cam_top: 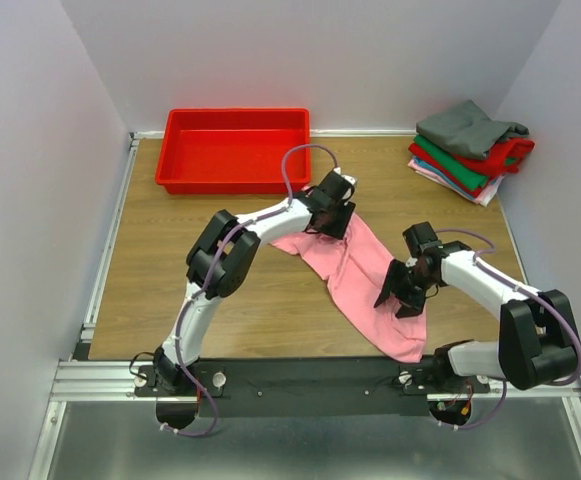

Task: Fold and stack the t-shirts
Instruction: Fold the tshirt

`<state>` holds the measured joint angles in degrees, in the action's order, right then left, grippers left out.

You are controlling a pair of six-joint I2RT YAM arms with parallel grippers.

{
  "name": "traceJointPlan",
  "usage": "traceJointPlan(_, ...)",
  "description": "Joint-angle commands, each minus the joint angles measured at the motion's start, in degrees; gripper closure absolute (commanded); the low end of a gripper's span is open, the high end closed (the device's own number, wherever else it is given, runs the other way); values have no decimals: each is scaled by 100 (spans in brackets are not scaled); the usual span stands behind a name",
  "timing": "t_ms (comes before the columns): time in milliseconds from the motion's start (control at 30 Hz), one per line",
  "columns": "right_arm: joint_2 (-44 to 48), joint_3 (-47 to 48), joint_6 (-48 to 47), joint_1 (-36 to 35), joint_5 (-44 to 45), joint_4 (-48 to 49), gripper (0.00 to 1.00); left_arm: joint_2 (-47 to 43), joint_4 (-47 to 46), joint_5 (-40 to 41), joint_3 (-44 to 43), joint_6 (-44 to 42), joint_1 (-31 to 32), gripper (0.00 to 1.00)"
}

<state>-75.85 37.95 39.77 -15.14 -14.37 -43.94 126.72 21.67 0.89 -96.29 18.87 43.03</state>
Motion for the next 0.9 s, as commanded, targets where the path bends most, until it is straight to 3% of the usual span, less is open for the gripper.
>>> traceJointPlan(0, 176, -130, 163, -68, 84, -132, 33, 749, 812, -352, -477, -322, 57, 36)
traceJointPlan(433, -87, 54, 75, -95, 66, -114, 33, 2208, 1691, -440, -3341, -745, -13, 36)
traceJointPlan(867, -562, 660, -4, -156, -408, -106, 32, 2419, 1217, -852, -3641, -446, -550, 35)
